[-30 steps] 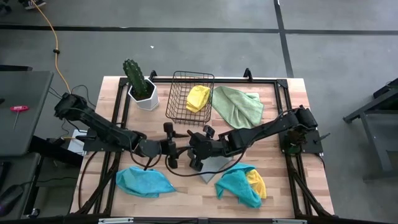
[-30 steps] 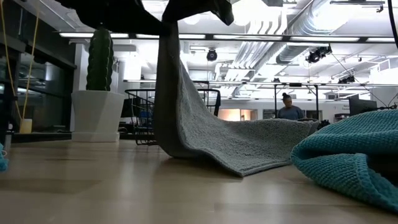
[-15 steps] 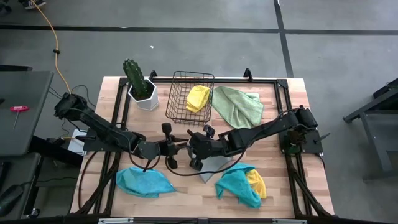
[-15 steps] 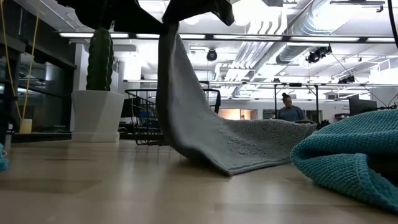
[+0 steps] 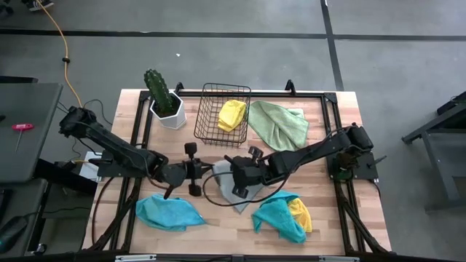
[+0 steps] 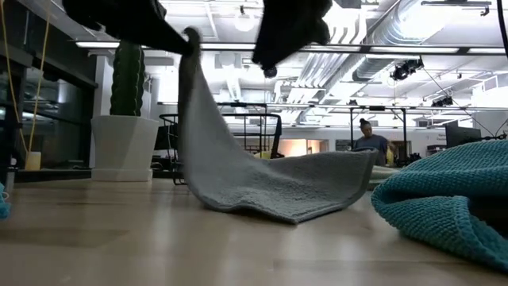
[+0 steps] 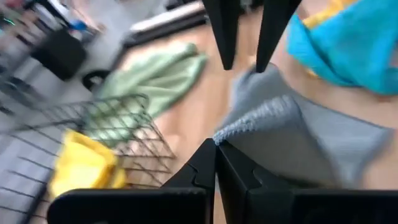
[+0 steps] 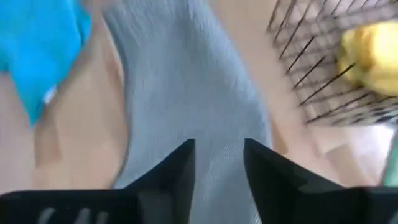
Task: Fold microfiber towels
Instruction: Fold the gray microfiber cloth
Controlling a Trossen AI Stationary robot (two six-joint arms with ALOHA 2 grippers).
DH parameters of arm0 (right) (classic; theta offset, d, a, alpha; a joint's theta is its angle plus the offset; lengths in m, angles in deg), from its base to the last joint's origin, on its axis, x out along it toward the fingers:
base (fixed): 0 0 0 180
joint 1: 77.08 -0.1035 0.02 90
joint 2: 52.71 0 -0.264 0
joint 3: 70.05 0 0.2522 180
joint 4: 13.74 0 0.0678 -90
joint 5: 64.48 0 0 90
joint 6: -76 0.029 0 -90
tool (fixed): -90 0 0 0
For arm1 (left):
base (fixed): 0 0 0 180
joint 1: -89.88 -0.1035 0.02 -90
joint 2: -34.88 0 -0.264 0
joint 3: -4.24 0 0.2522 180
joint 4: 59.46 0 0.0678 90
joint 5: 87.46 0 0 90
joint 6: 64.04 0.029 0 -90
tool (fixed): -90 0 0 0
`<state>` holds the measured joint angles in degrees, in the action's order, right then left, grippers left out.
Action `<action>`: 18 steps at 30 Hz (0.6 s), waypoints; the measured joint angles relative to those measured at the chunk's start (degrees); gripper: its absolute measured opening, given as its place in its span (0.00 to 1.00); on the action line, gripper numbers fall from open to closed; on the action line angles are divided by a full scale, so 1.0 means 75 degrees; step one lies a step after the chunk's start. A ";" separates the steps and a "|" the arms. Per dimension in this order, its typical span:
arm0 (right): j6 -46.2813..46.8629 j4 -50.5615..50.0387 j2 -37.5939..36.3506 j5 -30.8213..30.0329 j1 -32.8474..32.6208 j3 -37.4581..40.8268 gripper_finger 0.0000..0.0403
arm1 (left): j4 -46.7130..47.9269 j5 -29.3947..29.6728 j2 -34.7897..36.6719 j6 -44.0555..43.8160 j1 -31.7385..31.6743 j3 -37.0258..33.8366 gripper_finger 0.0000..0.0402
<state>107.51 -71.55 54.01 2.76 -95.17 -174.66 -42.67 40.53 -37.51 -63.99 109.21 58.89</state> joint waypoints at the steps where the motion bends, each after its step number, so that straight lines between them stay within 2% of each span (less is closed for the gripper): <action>1: -0.0035 0.0124 0.0000 0.0192 -0.0040 0.0210 0.35 | 0.0087 -0.0188 0.0014 -0.0193 0.0000 0.0003 0.00; 5: -0.0411 0.1396 0.0001 0.1310 -0.0187 0.1318 0.44 | 0.0598 -0.0873 0.0016 -0.1022 0.0000 0.0010 0.00; 9: -0.0967 0.3162 0.0003 0.2261 -0.0319 0.2445 0.47 | 0.0924 -0.0966 -0.0039 -0.1573 0.0003 0.0005 0.00; 12: -0.1138 0.4123 0.0003 0.2488 -0.0436 0.3022 0.47 | 0.0877 -0.0920 -0.0037 -0.1590 0.0000 0.0004 0.00; 18: -0.1461 0.4425 0.0308 0.2465 -0.0816 0.3023 0.47 | 0.0886 -0.0917 -0.0037 -0.1592 -0.0029 0.0004 0.00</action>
<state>96.55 -38.37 56.32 21.25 -101.30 -151.98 -36.03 33.65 -37.78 -75.93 109.00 58.92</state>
